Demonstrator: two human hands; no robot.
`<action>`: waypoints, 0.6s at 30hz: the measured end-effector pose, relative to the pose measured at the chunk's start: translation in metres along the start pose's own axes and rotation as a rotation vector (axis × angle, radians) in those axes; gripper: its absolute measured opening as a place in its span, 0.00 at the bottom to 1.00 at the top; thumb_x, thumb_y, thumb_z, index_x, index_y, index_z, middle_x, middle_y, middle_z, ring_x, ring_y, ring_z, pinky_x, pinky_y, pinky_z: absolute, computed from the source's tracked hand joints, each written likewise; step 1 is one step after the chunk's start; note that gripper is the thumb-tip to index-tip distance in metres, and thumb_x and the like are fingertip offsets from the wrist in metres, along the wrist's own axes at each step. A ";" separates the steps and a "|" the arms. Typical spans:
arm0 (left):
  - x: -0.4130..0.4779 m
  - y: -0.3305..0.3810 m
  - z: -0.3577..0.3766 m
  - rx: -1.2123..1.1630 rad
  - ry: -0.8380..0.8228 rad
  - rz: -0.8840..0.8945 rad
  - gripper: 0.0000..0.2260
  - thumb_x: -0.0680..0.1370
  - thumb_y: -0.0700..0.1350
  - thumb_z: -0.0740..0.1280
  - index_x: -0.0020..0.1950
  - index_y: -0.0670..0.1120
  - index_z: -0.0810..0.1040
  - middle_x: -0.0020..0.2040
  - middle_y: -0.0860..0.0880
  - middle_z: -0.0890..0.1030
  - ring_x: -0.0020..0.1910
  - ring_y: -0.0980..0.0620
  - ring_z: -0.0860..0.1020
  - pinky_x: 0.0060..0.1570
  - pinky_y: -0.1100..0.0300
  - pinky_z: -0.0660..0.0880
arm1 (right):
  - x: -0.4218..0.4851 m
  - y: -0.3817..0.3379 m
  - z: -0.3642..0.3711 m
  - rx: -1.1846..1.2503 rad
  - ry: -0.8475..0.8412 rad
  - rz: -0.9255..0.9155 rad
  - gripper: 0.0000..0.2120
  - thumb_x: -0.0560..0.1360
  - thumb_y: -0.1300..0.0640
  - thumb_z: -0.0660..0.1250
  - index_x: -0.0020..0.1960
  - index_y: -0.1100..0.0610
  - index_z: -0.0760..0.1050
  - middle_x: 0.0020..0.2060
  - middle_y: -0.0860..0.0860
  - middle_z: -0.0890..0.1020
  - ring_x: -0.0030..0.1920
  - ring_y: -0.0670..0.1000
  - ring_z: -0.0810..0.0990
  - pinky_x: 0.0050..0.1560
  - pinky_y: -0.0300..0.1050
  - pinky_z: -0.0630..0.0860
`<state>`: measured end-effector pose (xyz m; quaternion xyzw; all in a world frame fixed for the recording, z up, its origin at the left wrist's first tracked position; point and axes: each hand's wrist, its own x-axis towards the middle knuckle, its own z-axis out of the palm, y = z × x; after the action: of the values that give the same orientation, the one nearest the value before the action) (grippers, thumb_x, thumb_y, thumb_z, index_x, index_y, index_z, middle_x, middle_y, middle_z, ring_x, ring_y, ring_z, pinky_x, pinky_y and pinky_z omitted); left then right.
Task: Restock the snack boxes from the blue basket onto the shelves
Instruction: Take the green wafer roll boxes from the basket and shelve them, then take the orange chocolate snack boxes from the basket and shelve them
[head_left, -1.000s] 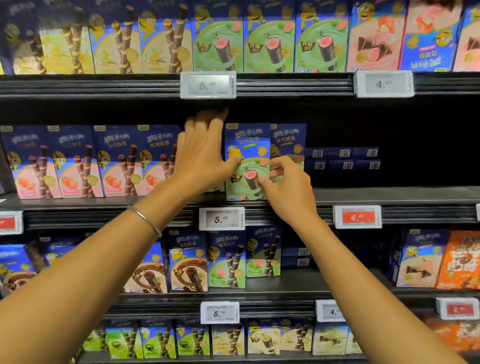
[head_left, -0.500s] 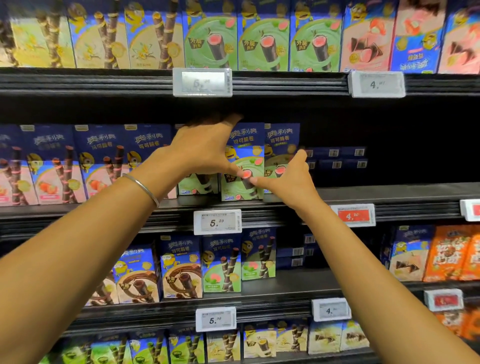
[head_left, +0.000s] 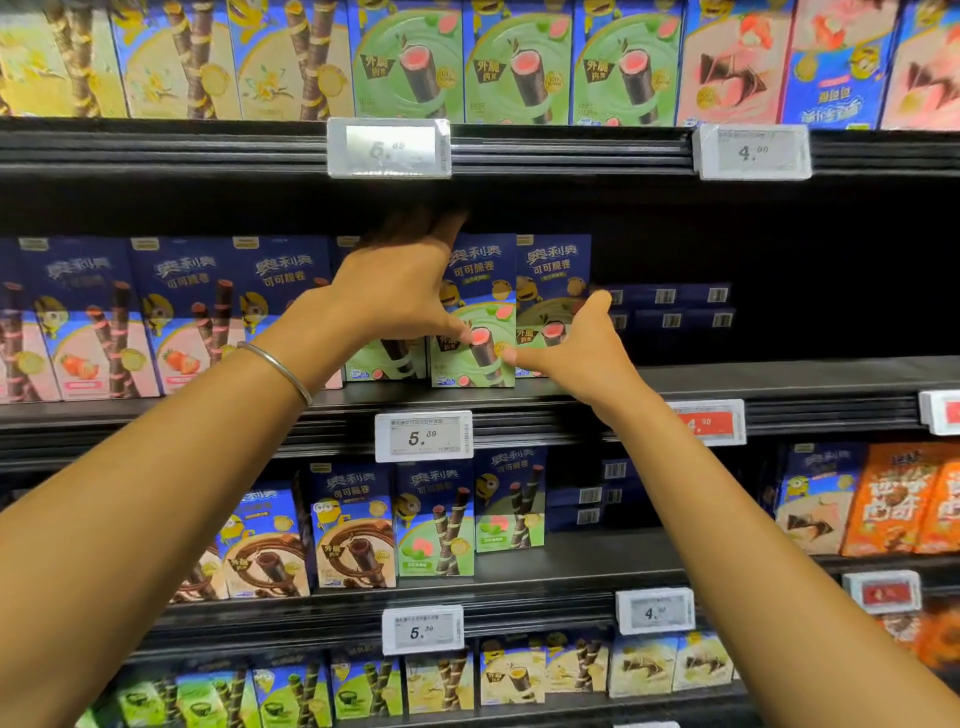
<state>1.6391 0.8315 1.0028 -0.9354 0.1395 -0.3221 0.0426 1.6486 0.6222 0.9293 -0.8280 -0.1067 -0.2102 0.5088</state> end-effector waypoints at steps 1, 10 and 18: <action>-0.001 0.001 -0.001 -0.014 -0.007 -0.003 0.63 0.63 0.74 0.78 0.87 0.53 0.47 0.80 0.43 0.67 0.73 0.35 0.72 0.61 0.42 0.77 | 0.000 0.000 -0.001 0.006 -0.015 0.005 0.40 0.66 0.52 0.83 0.64 0.55 0.58 0.68 0.56 0.71 0.65 0.55 0.73 0.61 0.51 0.76; -0.050 0.047 -0.007 -0.529 0.214 -0.098 0.47 0.74 0.70 0.69 0.86 0.50 0.57 0.81 0.46 0.68 0.79 0.46 0.68 0.76 0.43 0.69 | -0.031 0.008 -0.043 0.165 -0.032 -0.056 0.44 0.71 0.50 0.79 0.80 0.51 0.59 0.78 0.49 0.65 0.76 0.51 0.65 0.73 0.52 0.68; -0.142 0.160 0.046 -0.975 0.429 -0.188 0.27 0.82 0.49 0.70 0.79 0.42 0.68 0.76 0.47 0.75 0.77 0.52 0.72 0.77 0.51 0.68 | -0.115 0.076 -0.112 0.449 -0.034 -0.190 0.22 0.78 0.56 0.72 0.70 0.52 0.73 0.68 0.48 0.77 0.66 0.46 0.79 0.63 0.42 0.77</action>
<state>1.5227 0.7186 0.8553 -0.7685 0.1940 -0.4062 -0.4547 1.5491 0.4922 0.8606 -0.6839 -0.2369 -0.2141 0.6560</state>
